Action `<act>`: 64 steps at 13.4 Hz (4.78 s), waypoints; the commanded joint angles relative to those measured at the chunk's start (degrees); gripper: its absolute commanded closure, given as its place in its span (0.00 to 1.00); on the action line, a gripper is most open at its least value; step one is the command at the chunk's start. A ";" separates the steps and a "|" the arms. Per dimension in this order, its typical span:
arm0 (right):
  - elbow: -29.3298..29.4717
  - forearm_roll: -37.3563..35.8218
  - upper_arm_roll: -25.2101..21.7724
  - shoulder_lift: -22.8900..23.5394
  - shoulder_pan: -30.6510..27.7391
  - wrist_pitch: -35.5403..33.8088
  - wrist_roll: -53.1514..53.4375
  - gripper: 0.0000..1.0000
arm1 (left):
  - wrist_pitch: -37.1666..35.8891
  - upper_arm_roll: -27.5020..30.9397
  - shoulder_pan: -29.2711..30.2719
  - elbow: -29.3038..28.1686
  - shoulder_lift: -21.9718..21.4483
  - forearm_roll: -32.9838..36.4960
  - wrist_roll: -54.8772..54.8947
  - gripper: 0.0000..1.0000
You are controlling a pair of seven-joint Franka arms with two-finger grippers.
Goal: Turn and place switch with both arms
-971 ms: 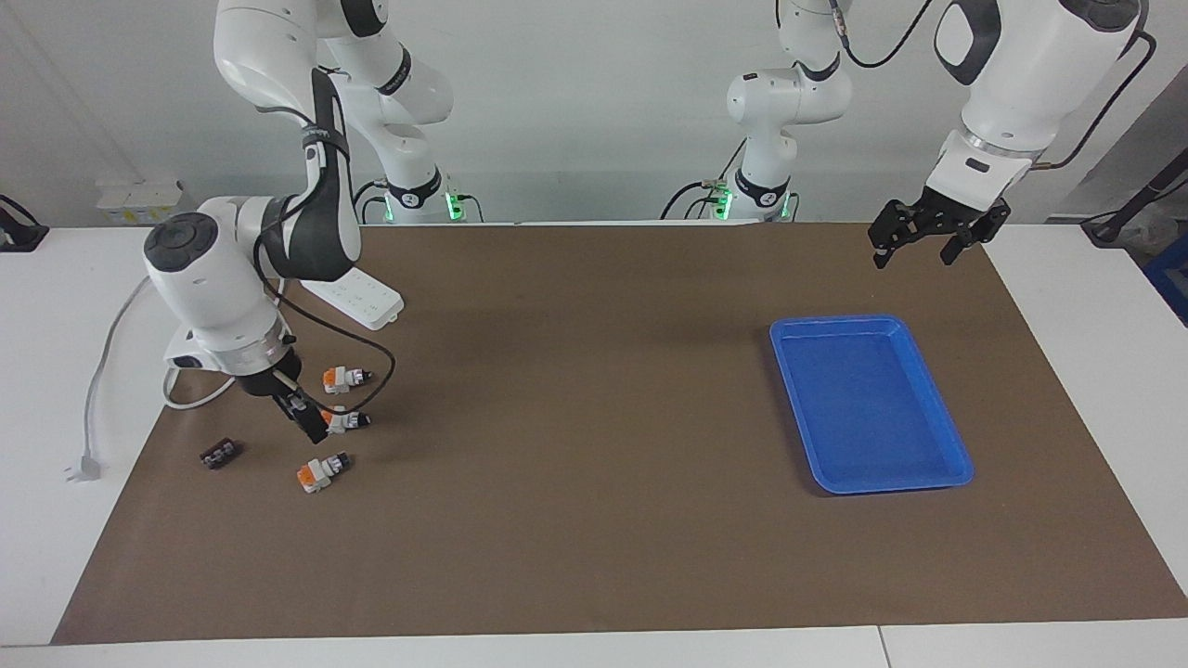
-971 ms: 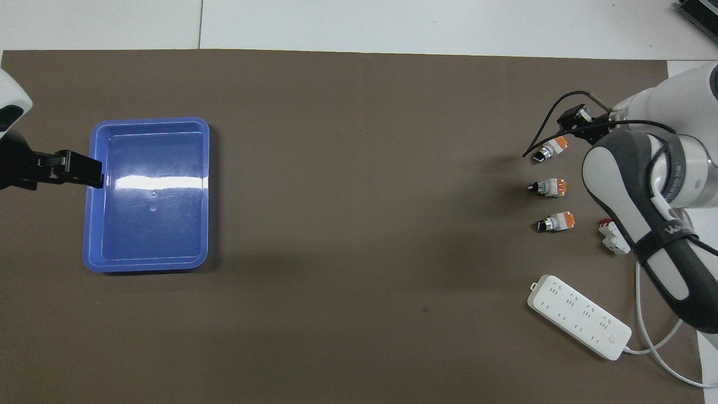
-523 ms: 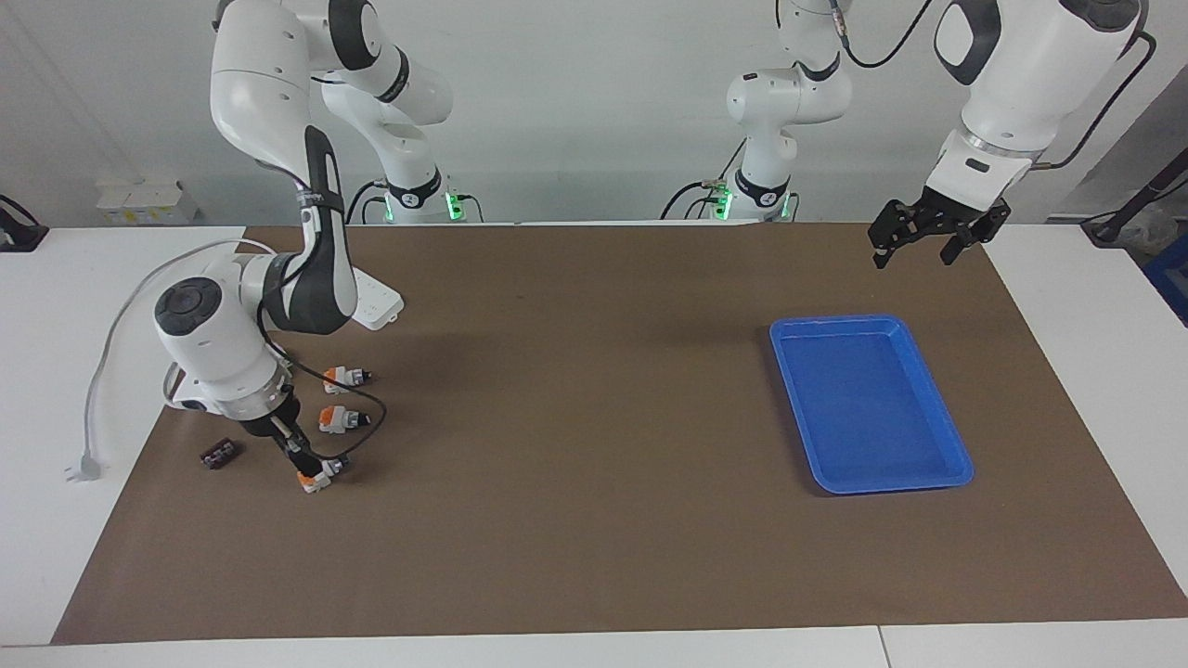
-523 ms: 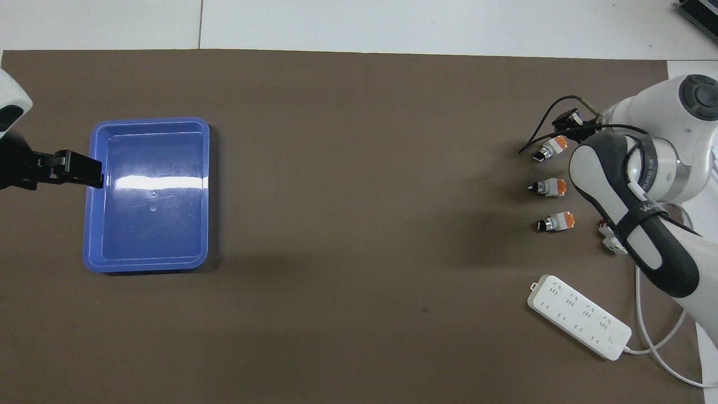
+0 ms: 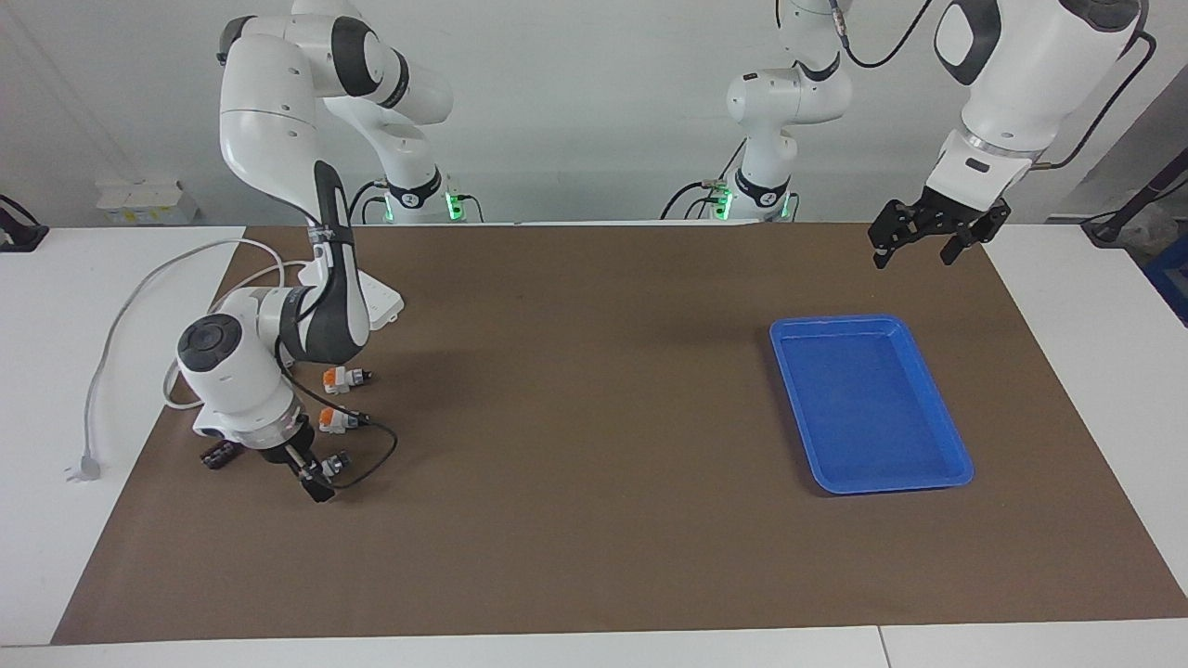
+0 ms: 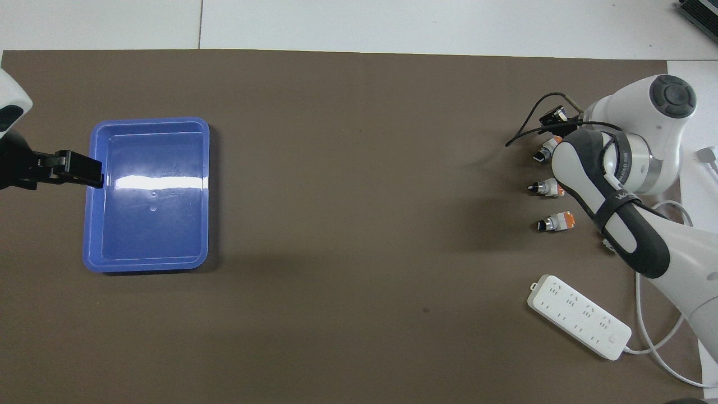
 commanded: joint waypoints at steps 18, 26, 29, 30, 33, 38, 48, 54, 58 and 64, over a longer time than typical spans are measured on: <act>-7.41 11.01 1.41 -18.93 18.46 -11.81 31.09 1.00 | 4.15 -0.05 0.61 -6.77 -3.65 -4.59 0.53 0.00; -6.89 34.19 2.03 -24.20 26.48 -13.74 33.41 1.00 | 19.44 -0.74 -0.88 -20.04 -8.92 -30.77 3.24 0.11; -6.71 41.93 2.12 -26.14 26.48 -13.74 33.76 1.00 | 22.44 -0.75 -5.79 -22.69 -10.16 -38.16 6.86 0.28; -6.36 45.00 2.12 -26.32 26.48 -13.48 34.02 1.00 | 22.62 -0.75 -7.81 -22.61 -10.16 -40.89 7.47 0.32; -4.95 46.79 2.29 -25.97 27.18 -12.17 40.94 1.00 | 23.06 -0.84 -10.64 -21.91 -10.07 -47.66 7.48 0.47; -5.57 46.44 2.30 -23.86 32.80 -5.40 50.88 1.00 | 23.50 -2.24 -10.82 -20.33 -9.55 -53.65 6.87 0.58; -5.83 45.12 2.30 -23.94 35.09 -5.13 51.43 1.00 | 22.20 -2.16 -9.85 -20.32 -9.54 -53.22 -7.27 0.66; -5.39 45.30 2.38 -23.94 34.92 -5.13 51.34 1.00 | 15.34 -2.15 -7.39 -20.58 -10.16 -49.36 -24.75 0.66; -5.39 45.30 2.38 -23.94 34.92 -5.13 51.25 1.00 | 14.36 -2.33 -7.74 -20.41 -10.16 -48.83 -36.88 0.66; -5.22 45.30 2.38 -23.94 34.92 -4.69 51.25 1.00 | 16.81 -2.68 -8.27 -20.67 -10.16 -48.83 -45.78 0.74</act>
